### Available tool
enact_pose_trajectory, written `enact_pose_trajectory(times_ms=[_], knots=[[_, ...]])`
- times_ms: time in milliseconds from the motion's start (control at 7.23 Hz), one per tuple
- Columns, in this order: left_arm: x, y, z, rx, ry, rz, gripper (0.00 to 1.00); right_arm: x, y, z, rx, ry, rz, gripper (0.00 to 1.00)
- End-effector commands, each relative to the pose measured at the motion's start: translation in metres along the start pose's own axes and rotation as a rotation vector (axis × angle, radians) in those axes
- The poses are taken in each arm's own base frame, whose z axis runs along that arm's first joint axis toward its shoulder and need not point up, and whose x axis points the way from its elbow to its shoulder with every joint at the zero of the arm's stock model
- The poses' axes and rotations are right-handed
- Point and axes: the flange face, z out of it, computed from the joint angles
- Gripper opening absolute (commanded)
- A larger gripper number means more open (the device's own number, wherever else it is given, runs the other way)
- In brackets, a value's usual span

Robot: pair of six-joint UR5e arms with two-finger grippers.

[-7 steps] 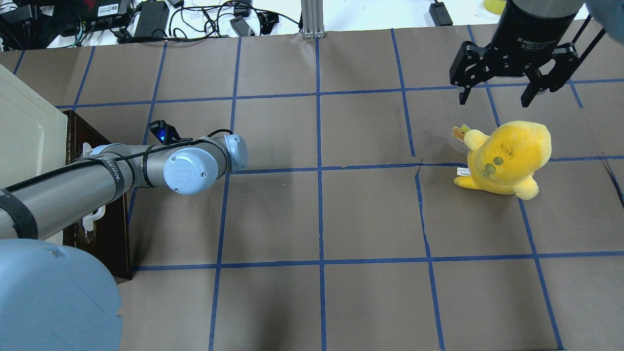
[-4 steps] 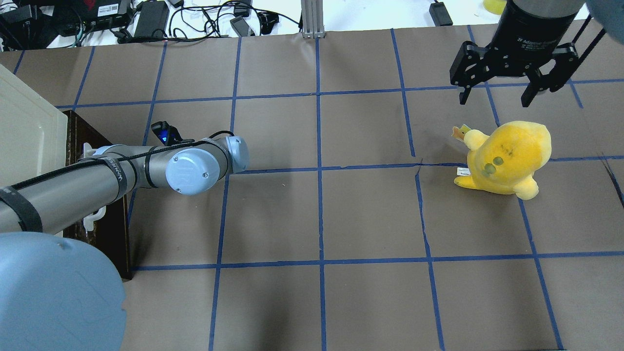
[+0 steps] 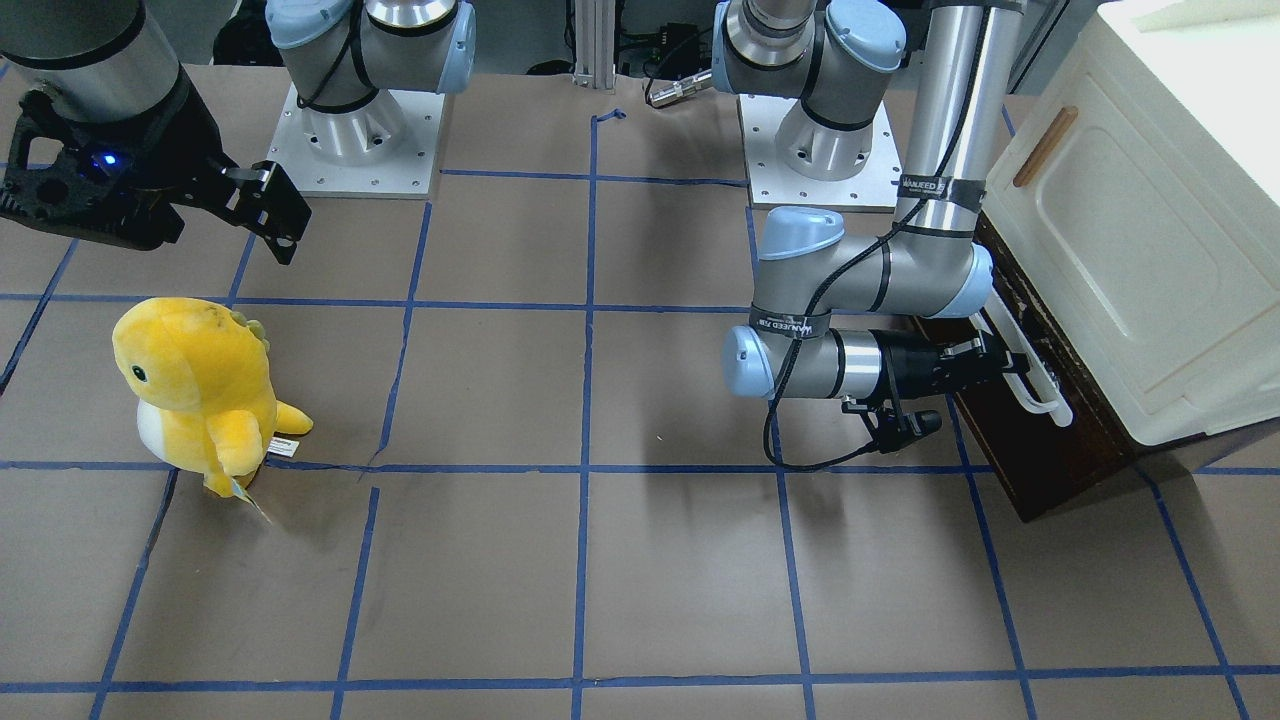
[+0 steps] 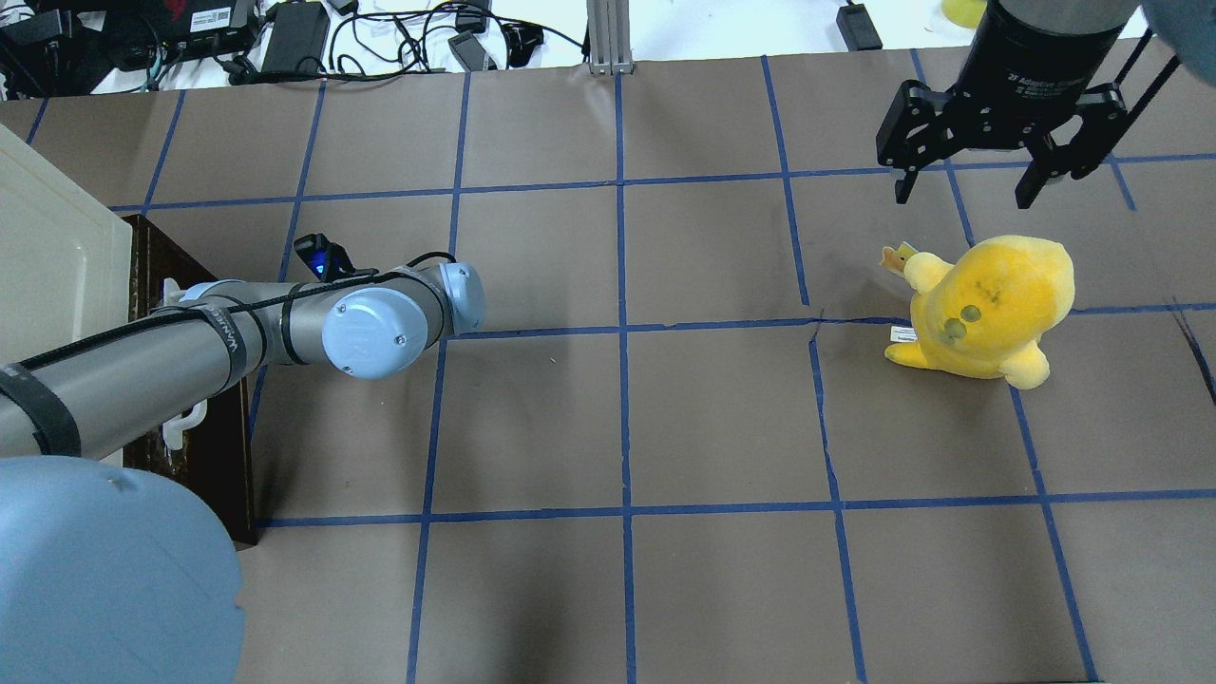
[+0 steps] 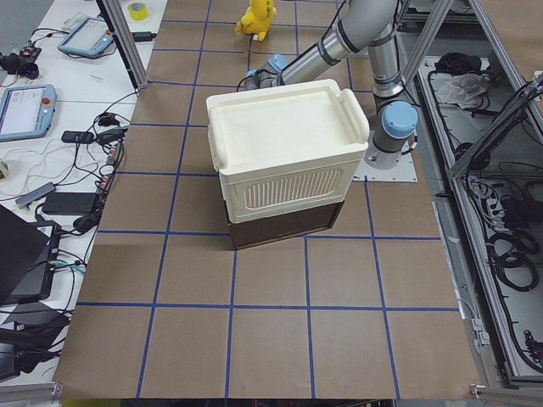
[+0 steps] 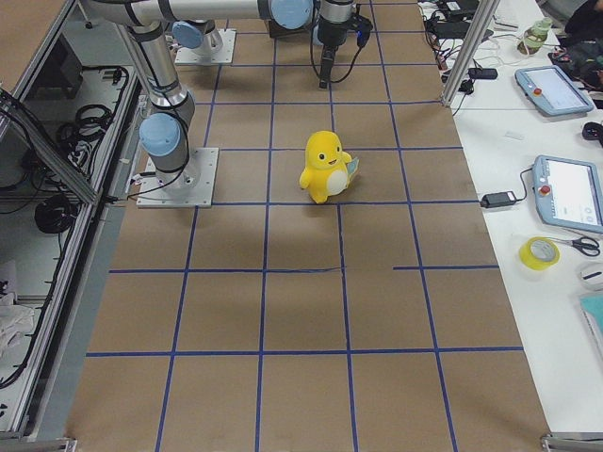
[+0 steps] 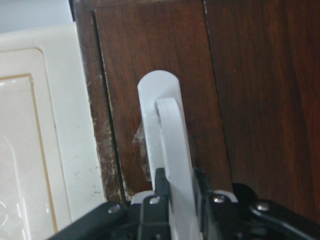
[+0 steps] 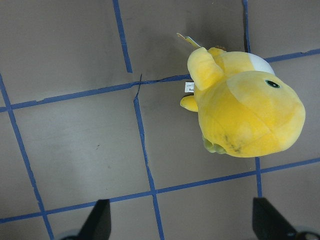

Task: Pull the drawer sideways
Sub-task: 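Pull the handle with the left gripper, sliding the drawer out sideways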

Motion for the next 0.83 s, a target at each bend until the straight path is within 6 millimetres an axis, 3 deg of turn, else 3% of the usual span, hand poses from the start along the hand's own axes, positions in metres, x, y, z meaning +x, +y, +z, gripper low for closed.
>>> enact_pose_trajectory(times_ms=[0, 277, 691], knots=[[-0.002, 0.000, 0.000, 0.001, 0.000, 0.000, 0.10, 0.000, 0.000, 0.000, 0.000, 0.000, 0.000, 1.00], [-0.015, -0.015, -0.007, 0.004, 0.014, 0.026, 0.09, 0.000, 0.000, 0.000, 0.000, 0.000, 0.000, 1.00], [-0.008, -0.014, -0.021, 0.030, 0.010, 0.041, 0.09, 0.000, 0.000, 0.000, 0.000, 0.000, 0.000, 1.00]])
